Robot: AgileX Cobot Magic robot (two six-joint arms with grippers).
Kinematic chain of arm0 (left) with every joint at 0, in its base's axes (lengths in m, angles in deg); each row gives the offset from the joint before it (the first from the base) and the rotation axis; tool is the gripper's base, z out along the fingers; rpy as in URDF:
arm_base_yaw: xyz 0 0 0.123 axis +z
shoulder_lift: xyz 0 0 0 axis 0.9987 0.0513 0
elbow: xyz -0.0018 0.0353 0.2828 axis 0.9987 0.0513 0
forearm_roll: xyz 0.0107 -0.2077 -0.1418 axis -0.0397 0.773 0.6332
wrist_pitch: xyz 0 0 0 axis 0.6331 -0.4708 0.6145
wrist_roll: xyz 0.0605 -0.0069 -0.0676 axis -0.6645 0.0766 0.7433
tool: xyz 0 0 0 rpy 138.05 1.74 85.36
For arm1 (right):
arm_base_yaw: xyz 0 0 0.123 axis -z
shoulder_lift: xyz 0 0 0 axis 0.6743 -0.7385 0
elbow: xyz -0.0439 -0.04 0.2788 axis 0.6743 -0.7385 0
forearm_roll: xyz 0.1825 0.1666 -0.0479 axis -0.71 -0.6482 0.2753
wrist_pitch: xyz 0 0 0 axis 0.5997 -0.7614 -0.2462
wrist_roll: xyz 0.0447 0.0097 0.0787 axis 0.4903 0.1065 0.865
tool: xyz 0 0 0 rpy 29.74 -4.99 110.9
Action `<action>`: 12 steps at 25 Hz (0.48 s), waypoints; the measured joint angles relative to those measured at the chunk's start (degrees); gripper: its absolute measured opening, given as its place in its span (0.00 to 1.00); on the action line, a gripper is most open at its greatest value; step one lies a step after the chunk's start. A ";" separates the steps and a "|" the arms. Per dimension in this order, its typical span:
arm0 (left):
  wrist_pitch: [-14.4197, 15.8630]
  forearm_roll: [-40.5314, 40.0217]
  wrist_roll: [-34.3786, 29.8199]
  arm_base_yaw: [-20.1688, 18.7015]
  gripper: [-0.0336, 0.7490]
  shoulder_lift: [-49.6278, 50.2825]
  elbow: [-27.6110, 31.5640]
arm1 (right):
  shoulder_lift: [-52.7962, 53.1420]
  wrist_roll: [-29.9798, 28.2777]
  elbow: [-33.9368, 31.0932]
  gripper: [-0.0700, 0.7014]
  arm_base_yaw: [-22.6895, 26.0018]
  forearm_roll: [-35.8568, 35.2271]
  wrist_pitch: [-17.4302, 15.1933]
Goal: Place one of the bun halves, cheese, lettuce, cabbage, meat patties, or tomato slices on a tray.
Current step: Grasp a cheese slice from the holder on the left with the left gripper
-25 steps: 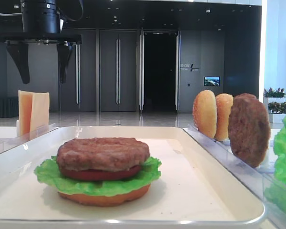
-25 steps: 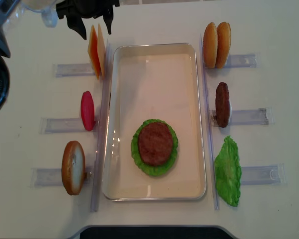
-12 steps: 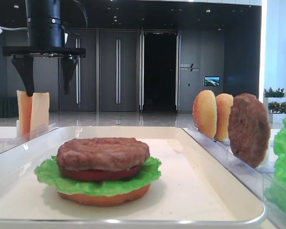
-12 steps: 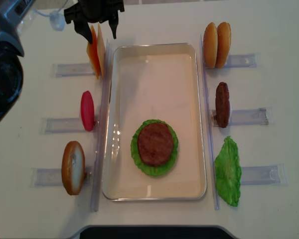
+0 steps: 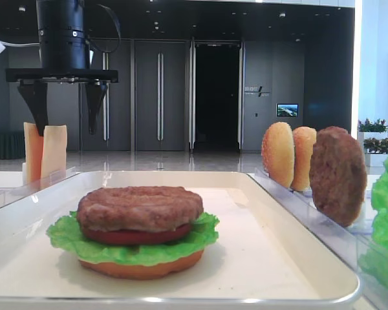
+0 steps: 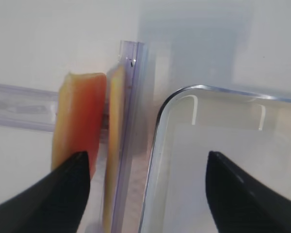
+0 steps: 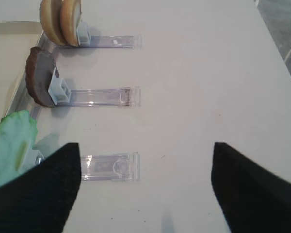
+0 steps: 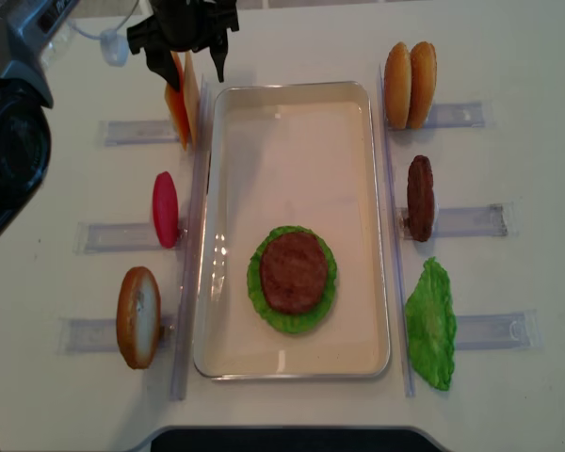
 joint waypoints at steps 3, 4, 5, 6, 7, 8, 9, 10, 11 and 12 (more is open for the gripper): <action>-0.05 -0.76 0.00 0.00 0.77 0.00 0.00 | 0.00 0.00 0.00 0.81 0.00 0.00 0.00; -0.05 -1.00 0.00 0.00 0.77 0.00 0.00 | 0.00 0.00 0.00 0.81 0.00 0.00 0.00; -0.05 -1.13 0.00 0.00 0.77 0.00 0.00 | 0.00 0.00 0.00 0.81 0.00 0.00 0.00; -0.05 -1.29 0.00 0.00 0.77 0.00 0.00 | 0.00 0.00 0.00 0.81 0.00 0.00 0.00; -0.05 -1.30 0.00 0.00 0.77 0.00 0.00 | 0.00 0.00 0.00 0.81 0.00 0.00 0.00; -0.05 -1.35 0.00 0.00 0.77 0.00 0.00 | 0.00 0.00 0.00 0.81 0.00 0.00 0.00; -0.05 -1.43 0.00 0.00 0.77 0.00 0.00 | 0.00 0.00 0.00 0.81 0.00 0.00 0.00; -0.05 -1.42 -0.05 0.00 0.77 0.00 0.00 | 0.00 0.00 0.00 0.81 0.00 0.00 0.00; -0.05 -1.43 -0.05 0.00 0.77 0.00 0.00 | 0.00 0.00 0.00 0.81 0.00 0.00 0.00; -0.05 -1.43 -0.05 0.00 0.77 0.12 0.00 | 0.00 0.00 0.00 0.81 0.00 -0.30 0.00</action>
